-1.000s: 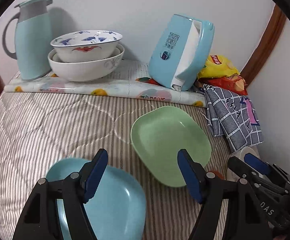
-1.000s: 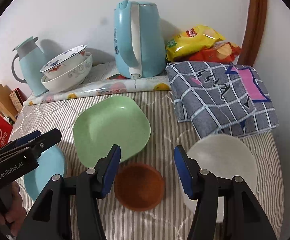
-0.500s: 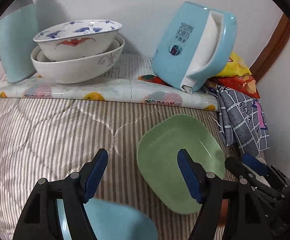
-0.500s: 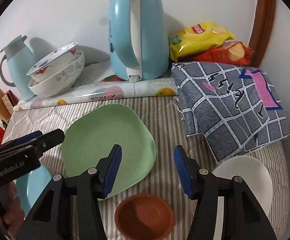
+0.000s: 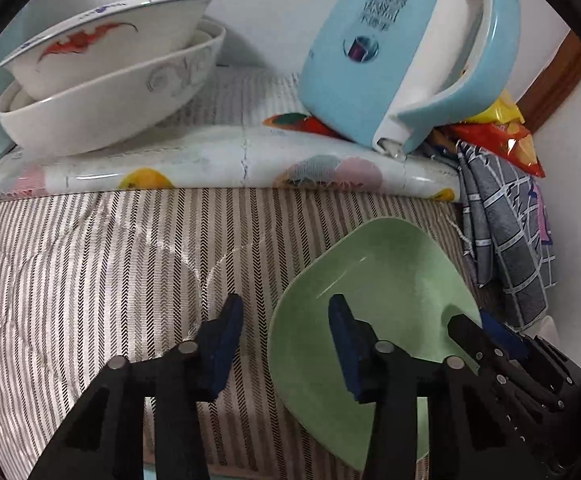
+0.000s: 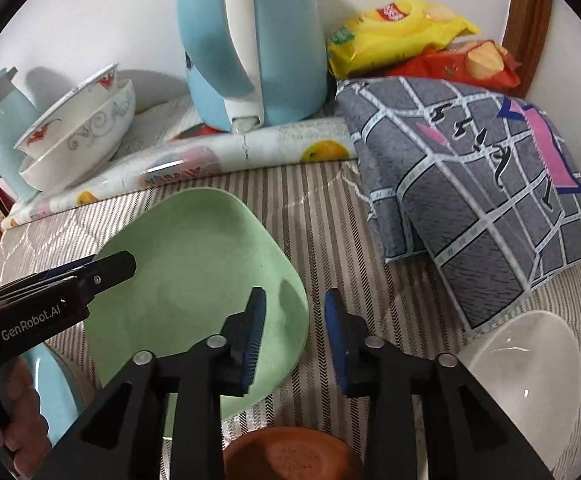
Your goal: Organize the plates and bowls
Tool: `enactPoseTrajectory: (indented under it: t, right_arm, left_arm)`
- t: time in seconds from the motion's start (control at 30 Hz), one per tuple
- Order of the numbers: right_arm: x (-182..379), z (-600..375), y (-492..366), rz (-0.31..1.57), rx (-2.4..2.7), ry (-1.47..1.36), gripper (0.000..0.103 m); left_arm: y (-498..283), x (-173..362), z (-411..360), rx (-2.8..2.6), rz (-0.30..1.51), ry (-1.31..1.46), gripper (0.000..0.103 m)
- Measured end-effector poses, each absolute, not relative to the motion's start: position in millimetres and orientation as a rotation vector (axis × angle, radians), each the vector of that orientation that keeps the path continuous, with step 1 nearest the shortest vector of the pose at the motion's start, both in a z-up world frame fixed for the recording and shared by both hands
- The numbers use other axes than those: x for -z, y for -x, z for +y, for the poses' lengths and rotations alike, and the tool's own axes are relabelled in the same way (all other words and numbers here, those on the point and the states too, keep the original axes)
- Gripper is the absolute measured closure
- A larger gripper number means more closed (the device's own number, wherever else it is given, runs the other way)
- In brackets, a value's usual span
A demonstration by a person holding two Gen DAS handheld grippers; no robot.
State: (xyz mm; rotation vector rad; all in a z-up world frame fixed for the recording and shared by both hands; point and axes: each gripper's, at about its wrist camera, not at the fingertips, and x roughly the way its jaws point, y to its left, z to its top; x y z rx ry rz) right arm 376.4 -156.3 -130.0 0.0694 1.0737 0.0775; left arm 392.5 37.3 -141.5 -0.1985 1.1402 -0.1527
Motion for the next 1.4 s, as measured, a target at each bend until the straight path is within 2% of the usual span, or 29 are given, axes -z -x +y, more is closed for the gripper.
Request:
enactPoseTrajectory:
  t: [0.07, 0.13, 0.3, 0.73, 1.07, 1.4]
  right_arm:
    - [135.2, -153.7, -380.6, 1.094, -0.082, -0.070, 0.077]
    - [139.4, -152.7, -383.3, 1.101, -0.077, -0.076, 0.087]
    - [142.8, -153.6, -385.0, 1.079, -0.057, -0.087, 0.091]
    - [103.1, -156.7, -357.7, 0.970, -0.025, -0.095, 0.094]
    - [58.4, -156.0, -297.9, 0.897, -0.037, -0.118, 0.095]
    - [37.5, -140.1, -244.7, 0.865, -0.071, -0.130, 0.094]
  left_arm:
    - [-395.0, 144.5, 36.4, 0.159, 1.154, 0.195, 0.074]
    - [-397.1, 146.6, 34.7, 0.170, 1.160, 0.191, 0.084]
    - [-398.0, 150.4, 31.8, 0.181, 1.136, 0.189, 0.088]
    - [-381.3, 112.5, 38.0, 0.209, 1.063, 0.214, 0.088]
    - [-317.3, 64.4, 47.1, 0.203, 0.992, 0.188, 0.088]
    - [-260.2, 46.7, 62.1, 0.180, 0.974, 0.203, 0.088]
